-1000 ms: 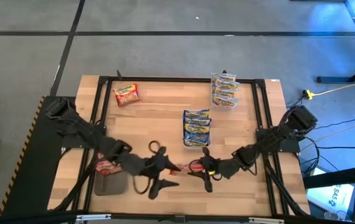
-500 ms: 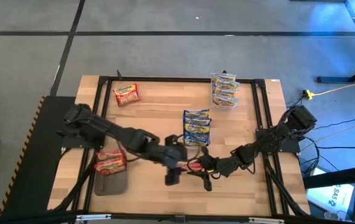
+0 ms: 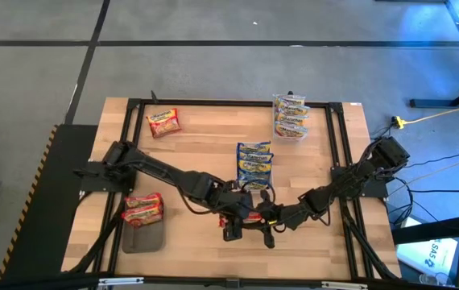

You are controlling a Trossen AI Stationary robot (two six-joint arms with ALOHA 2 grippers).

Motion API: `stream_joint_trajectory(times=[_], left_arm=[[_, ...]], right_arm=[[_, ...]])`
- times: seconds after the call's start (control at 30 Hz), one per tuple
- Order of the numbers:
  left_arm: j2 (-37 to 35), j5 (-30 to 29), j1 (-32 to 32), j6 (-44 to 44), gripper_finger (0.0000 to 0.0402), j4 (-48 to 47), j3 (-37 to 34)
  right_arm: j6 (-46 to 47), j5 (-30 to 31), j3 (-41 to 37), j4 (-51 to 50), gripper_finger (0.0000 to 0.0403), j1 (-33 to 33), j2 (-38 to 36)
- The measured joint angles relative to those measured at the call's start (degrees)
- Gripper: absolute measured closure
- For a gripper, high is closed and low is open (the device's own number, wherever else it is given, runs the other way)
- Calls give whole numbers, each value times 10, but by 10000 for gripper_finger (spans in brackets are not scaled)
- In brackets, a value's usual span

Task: Sort Maruchan noodles
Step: Put the red noodle pack in the black bin

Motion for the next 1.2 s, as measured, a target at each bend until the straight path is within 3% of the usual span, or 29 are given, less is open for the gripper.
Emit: stream_joint_trajectory(times=[0.2, 0.47, 0.63, 0.73, 0.9, 1.1, 1.2], left_arm=[[4, 0, -2, -6, 171, -9, 0], [4, 11, 0, -2, 272, -17, 0], [0, 11, 1, -1, 329, -18, 0], [0, 13, -4, -1, 351, -23, 0], [-13, 13, -19, -2, 365, -45, -1], [-61, -13, -51, -49, 362, -106, 0], [-85, -36, -79, -93, 363, -165, -1]], right_arm=[[1, -1, 0, 3, 304, 0, 0], [-1, -5, 0, 11, 299, 0, 0], [-3, -11, 0, 16, 249, 1, 0], [-10, -68, 0, -10, 210, 0, -21], [0, -124, 0, -90, 171, 8, -92], [-15, -120, 1, -165, 166, 42, -166], [-19, -87, 1, -183, 169, 58, -176]])
